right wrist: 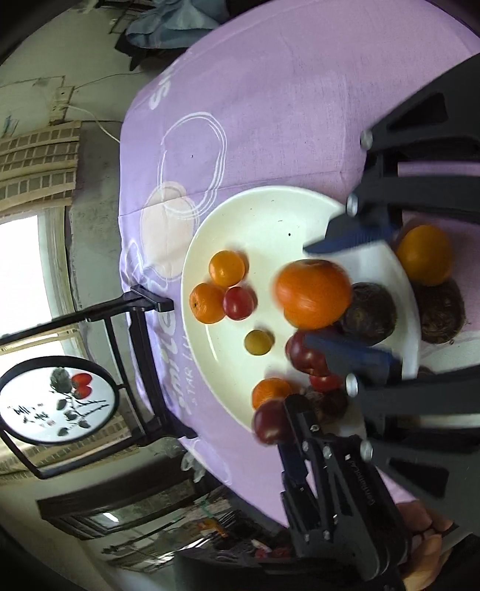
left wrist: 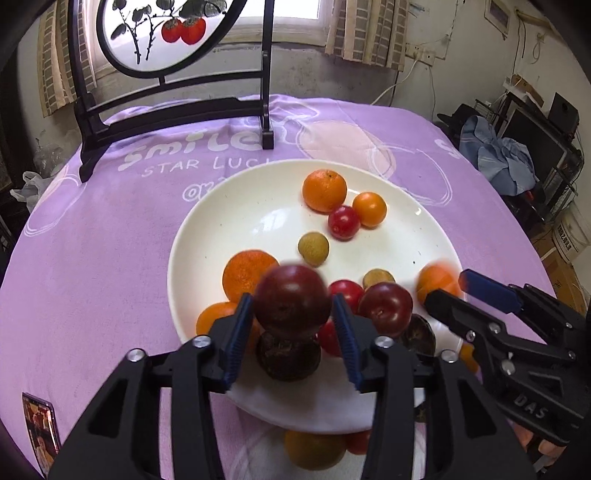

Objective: Organize fruits
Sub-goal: 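Release the tangerine on the plate with the right tool while the left tool releases the dark red tomato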

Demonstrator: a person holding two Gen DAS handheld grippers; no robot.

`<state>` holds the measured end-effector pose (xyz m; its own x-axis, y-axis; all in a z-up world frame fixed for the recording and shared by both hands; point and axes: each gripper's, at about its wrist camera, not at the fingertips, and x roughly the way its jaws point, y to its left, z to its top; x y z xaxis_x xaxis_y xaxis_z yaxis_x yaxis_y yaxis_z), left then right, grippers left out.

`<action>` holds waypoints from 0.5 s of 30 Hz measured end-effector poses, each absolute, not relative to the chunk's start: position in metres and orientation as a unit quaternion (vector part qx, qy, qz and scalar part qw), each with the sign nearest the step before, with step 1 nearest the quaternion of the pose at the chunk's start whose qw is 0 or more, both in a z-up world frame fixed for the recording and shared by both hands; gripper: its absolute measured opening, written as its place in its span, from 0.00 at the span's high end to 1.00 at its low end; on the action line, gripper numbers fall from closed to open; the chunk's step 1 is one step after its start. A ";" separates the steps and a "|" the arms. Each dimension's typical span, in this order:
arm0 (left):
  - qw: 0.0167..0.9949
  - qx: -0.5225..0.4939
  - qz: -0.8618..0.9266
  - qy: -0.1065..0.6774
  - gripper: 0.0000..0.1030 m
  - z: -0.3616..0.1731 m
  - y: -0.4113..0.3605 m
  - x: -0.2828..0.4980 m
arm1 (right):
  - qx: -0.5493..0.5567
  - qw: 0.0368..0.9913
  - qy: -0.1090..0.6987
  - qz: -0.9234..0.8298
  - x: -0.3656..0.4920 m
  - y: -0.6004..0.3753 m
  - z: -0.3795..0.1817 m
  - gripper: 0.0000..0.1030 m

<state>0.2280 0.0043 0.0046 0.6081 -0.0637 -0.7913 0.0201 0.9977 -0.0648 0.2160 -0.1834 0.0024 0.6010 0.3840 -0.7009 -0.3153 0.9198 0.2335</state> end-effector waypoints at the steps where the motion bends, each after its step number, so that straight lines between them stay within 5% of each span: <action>1: 0.901 -0.022 -0.020 0.432 0.40 0.008 0.004 0.226 | 0.043 0.894 0.399 0.199 0.214 -0.184 0.004 0.39; 15: 0.911 -0.002 -0.030 0.411 0.30 0.026 0.004 0.164 | -0.002 0.894 0.389 0.220 0.156 -0.191 0.017 0.35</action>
